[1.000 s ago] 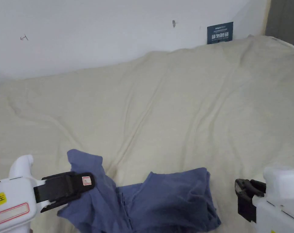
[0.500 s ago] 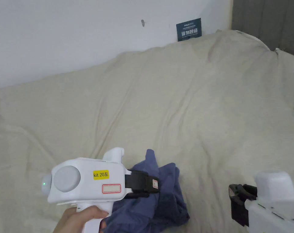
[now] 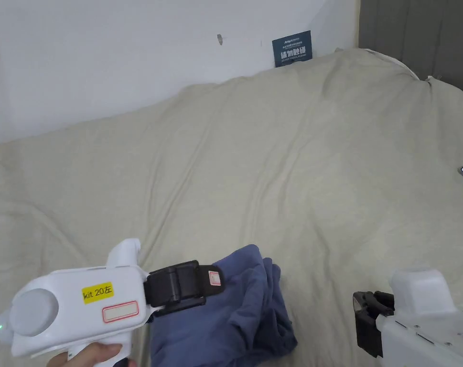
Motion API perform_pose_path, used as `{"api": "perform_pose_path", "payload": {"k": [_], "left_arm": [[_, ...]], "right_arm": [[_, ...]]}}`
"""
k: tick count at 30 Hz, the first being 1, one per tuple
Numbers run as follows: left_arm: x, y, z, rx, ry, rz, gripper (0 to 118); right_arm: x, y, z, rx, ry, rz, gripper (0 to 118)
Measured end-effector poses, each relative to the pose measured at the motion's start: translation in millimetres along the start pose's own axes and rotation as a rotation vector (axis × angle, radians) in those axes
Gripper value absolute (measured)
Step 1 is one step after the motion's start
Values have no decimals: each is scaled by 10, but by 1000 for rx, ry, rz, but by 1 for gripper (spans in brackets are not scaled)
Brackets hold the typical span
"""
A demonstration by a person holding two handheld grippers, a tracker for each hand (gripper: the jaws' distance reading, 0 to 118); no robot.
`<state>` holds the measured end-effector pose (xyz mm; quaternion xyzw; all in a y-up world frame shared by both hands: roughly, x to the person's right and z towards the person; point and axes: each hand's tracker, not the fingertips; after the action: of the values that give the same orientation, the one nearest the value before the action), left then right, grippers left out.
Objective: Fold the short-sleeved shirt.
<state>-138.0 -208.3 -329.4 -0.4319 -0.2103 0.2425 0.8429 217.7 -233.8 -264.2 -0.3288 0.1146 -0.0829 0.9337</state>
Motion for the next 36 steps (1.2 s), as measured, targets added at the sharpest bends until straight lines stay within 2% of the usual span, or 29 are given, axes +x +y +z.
{"api": "perform_pose_path", "payload": {"k": [1, 3, 4, 5, 8, 10, 15, 21, 22, 23, 27, 28, 29, 31, 34, 36], "left_arm": [[-13, -45, 20, -8, -1, 11, 95], [-106, -113, 65, 68, 51, -7, 11], [-130, -154, 82, 91, 101, -14, 1], [-132, 10, 89, 108, 123, 33, 1], [-208, -109, 106, 18, 58, 80, 1], [-159, -201, -29, 53, -34, 99, 1], [-19, -184, -362, -3, -20, -18, 1], [266, -232, -996, -126, -108, -61, 1], [347, -342, -1090, -139, -58, -81, 1], [349, -337, -1207, -51, -102, -17, 1], [526, -559, -1436, -145, -179, 39, 1], [576, -582, -1424, -161, -190, 46, 1], [588, -553, -1394, -133, -147, -54, 1], [594, -563, -1144, -119, -147, -80, 1], [403, -467, -579, 71, -216, -13, 1], [213, -385, -223, 97, -198, -5, 1]], "right_arm": [[-12, 0, -2, -1, 6, 0, 0], [-45, -2, -21, -3, 11, -1, 0], [-65, -2, -30, -8, 10, -1, 0], [-74, -6, -34, -12, 15, 4, 0], [-120, -4, -37, -20, 22, 27, 0], [-122, 0, -39, -18, 24, 35, 0], [-112, -1, -68, -25, 25, 20, 0], [-49, -35, -72, -39, 11, 16, 0], [-39, -38, -62, -37, 7, 15, 0], [-21, -36, -49, -36, 2, 12, 0], [31, -5, 12, -29, -18, 14, 0], [39, 9, 30, -27, -22, 17, 0], [46, 23, 52, -24, -27, 21, 0], [43, 55, 89, -7, -28, 35, 0], [-21, 124, 70, 12, -11, 43, 0], [-106, 177, -12, 12, 24, 52, 0]]}}
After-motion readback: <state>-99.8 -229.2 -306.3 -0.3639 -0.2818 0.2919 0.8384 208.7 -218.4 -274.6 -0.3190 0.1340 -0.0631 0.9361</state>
